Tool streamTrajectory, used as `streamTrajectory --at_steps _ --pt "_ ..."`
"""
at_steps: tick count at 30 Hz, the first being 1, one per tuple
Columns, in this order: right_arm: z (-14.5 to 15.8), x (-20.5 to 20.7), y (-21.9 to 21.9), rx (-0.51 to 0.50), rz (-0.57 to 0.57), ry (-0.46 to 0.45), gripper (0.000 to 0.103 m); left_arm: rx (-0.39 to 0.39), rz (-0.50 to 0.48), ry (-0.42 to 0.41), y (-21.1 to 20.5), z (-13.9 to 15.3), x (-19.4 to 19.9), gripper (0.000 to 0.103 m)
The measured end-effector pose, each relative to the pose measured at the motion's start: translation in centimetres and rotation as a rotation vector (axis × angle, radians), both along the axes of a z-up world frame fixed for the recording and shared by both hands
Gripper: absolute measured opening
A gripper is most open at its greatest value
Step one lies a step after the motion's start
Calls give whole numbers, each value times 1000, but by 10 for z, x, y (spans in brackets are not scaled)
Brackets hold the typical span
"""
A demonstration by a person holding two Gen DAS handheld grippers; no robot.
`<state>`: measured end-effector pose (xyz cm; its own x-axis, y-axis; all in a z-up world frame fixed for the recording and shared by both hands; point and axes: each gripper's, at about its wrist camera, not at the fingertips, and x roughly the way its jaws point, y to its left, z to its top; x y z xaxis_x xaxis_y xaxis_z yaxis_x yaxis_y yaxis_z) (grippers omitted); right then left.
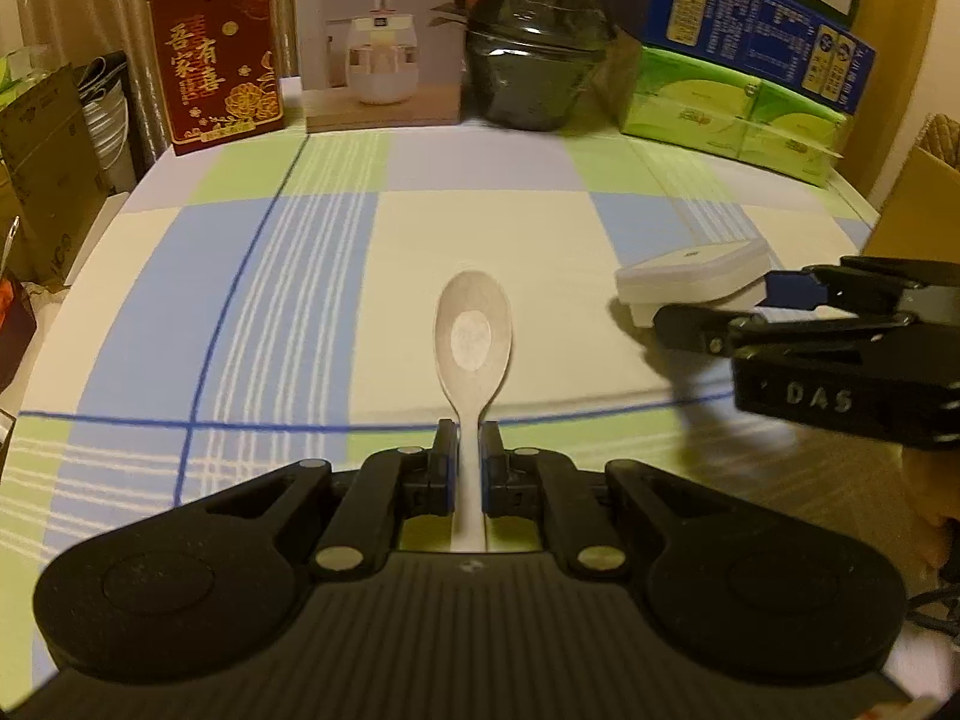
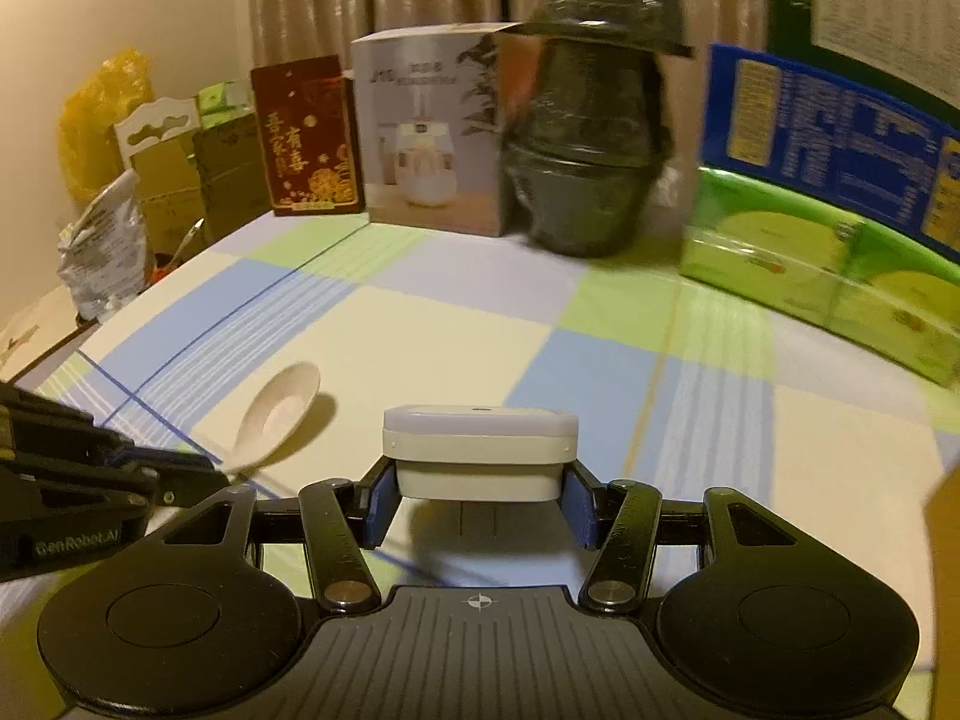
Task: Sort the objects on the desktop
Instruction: 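Grasp the white spoon with the left tool while the right tool grasps the white adapter, then lift the spoon and adapter and carry both over the cardboard box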
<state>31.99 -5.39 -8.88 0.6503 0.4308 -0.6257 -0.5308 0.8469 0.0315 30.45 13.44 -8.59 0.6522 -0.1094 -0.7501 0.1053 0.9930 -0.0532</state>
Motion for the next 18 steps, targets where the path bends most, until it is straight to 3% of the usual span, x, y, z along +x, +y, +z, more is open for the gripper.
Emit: streamTrajectory --at_steps 9,18 --pt "32 -67 -37 15 -61 33 52 -6 -66 42 -30 10 -50 4" --pt "30 -158 -82 -21 -108 108 52 -59 -121 73 -65 10 -135 5"
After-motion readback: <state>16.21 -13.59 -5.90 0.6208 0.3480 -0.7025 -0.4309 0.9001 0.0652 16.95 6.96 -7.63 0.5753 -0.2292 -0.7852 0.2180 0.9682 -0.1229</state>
